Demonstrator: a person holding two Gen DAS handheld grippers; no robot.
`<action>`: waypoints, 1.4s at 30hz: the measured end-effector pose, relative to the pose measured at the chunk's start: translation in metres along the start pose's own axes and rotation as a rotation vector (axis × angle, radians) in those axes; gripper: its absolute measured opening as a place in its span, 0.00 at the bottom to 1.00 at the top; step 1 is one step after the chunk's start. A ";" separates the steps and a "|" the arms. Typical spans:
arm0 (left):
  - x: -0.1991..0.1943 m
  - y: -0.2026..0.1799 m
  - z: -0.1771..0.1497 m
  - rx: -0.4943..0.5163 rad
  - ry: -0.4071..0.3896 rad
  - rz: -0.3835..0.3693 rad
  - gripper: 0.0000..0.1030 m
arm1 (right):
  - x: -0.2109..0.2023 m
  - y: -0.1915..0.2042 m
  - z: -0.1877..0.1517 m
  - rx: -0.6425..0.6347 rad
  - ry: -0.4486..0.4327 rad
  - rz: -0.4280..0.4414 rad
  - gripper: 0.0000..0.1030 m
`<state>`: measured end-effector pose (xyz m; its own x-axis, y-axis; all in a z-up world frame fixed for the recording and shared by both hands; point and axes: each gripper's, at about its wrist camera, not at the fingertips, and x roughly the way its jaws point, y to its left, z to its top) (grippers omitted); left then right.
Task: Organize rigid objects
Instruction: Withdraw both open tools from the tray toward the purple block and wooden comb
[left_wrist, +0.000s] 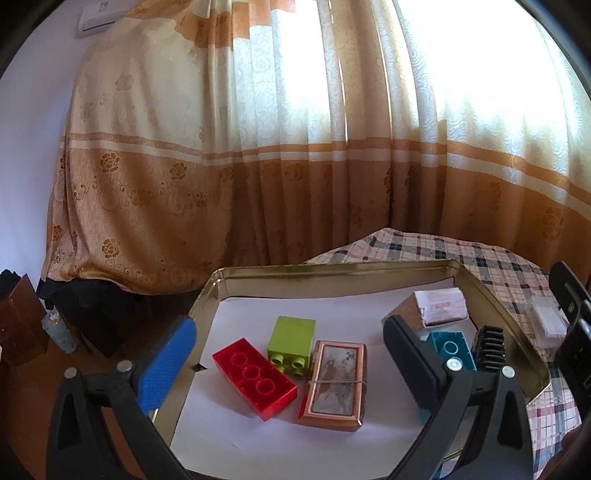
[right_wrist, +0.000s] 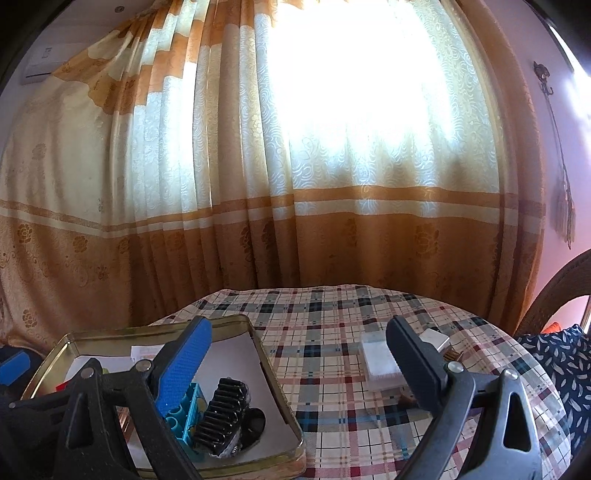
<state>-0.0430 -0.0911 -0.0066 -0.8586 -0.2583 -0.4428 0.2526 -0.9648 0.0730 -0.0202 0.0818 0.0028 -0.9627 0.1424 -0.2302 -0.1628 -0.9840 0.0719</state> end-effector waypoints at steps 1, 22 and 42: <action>-0.001 0.000 0.000 0.001 -0.003 0.001 1.00 | -0.001 0.000 0.000 -0.002 -0.003 -0.001 0.94; -0.006 0.003 0.000 -0.020 -0.018 -0.004 1.00 | -0.014 -0.015 0.004 -0.050 -0.077 -0.067 0.94; -0.020 -0.024 0.002 0.019 -0.042 -0.076 1.00 | -0.016 -0.080 0.015 0.020 -0.144 -0.216 0.94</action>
<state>-0.0333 -0.0627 0.0025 -0.8930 -0.1859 -0.4098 0.1778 -0.9823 0.0581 0.0053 0.1593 0.0153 -0.9257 0.3644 -0.1015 -0.3710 -0.9270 0.0558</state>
